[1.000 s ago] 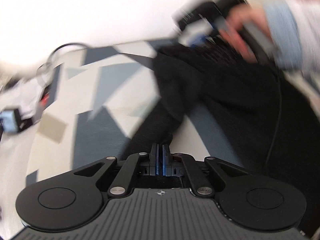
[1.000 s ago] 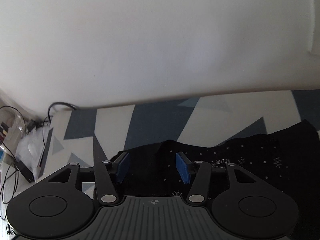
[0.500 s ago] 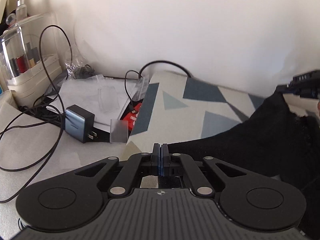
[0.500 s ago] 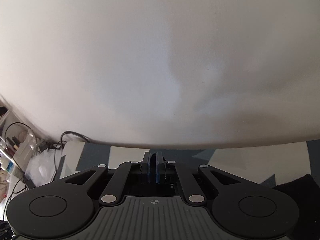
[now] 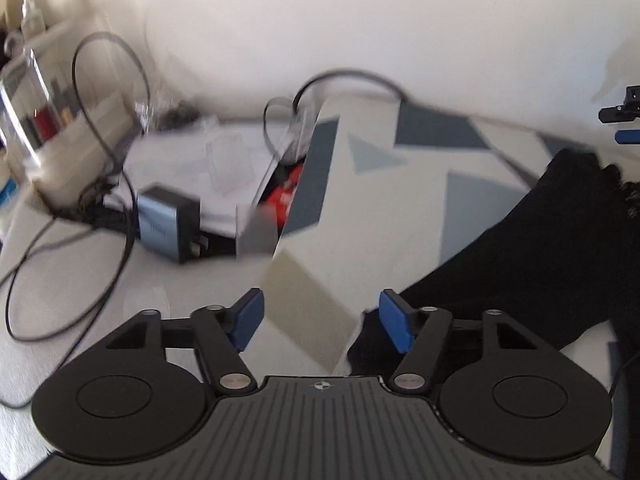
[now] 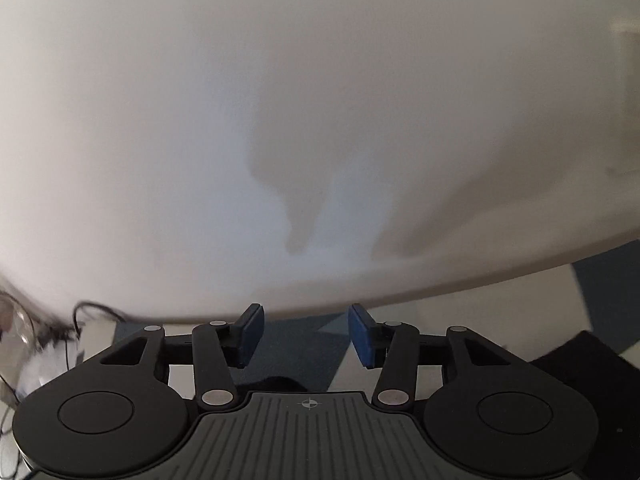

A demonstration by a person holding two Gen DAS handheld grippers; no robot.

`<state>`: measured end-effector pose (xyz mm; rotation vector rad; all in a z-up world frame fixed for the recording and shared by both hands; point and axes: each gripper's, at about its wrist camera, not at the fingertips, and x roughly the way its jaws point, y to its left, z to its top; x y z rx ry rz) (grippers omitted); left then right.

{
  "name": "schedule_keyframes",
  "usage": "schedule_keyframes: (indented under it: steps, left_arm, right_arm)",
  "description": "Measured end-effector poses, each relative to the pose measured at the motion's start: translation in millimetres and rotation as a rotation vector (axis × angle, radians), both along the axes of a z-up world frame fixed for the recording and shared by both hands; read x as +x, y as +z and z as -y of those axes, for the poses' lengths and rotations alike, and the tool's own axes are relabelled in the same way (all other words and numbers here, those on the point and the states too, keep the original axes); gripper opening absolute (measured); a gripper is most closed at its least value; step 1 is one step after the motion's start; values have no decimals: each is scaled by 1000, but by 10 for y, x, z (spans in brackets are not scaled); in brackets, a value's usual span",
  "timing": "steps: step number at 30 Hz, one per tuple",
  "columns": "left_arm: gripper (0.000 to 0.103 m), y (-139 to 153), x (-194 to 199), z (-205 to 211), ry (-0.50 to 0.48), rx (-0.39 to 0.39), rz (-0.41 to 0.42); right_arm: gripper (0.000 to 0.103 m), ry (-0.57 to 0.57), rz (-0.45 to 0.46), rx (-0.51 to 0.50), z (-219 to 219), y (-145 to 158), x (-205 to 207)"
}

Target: Fold clothes

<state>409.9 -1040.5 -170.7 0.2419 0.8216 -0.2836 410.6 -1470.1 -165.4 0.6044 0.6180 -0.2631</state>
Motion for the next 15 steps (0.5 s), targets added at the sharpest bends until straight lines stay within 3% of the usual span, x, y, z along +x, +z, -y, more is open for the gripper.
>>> schedule_keyframes:
  steps: [3,6,12,15]
  left_arm:
    - [66,202,-26,251,-95,-55,6]
    - [66,363,-30,651,-223,-160,-43]
    - [66,339,81,1780,-448,-437,-349]
    - [66,172,178,2460,-510,-497,-484]
  right_arm:
    - [44,-114,86,6,279,268,-519]
    - [44,-259,132,-7,580,464,-1142]
    - [45,-568,79,10,1162,379,-2422]
    - [45,-704,35,51,1392,151,-3031]
